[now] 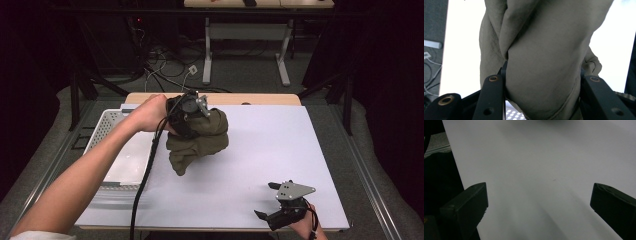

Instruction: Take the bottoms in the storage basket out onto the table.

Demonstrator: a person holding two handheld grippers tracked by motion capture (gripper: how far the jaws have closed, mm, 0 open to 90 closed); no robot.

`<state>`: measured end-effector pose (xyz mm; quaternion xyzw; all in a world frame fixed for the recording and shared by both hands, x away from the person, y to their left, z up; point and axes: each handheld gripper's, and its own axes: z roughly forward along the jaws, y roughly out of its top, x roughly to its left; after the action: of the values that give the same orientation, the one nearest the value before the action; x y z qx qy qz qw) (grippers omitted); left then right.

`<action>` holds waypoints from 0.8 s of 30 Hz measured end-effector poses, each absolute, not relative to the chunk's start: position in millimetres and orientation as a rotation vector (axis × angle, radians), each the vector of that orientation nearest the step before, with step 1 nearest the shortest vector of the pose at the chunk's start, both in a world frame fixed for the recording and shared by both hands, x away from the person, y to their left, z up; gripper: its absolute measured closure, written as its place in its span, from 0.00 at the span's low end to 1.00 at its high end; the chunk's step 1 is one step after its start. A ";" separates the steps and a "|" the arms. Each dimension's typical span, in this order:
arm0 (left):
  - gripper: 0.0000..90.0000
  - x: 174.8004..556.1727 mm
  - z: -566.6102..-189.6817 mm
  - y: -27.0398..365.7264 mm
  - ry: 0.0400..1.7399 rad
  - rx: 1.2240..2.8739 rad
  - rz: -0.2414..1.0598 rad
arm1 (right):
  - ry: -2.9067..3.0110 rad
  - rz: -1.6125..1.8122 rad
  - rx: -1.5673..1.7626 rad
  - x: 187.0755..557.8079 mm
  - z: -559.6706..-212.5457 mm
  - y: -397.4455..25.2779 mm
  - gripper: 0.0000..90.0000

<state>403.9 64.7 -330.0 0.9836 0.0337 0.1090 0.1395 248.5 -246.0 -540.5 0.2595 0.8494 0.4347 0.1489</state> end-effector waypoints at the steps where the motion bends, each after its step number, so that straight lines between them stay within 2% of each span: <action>1: 0.61 403.8 -333.8 61.6 0.090 2.847 0.312 | 2.440 1.252 0.746 248.4 -540.6 -246.0 0.01; 24: 0.60 401.8 -421.0 19.3 0.222 2.814 0.240 | 2.440 1.243 0.750 248.5 -540.6 -246.8 0.01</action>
<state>401.8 19.3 -421.0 0.9815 0.0774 0.0837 0.1538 248.5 -246.8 -540.6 0.2611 0.8496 0.4328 0.1506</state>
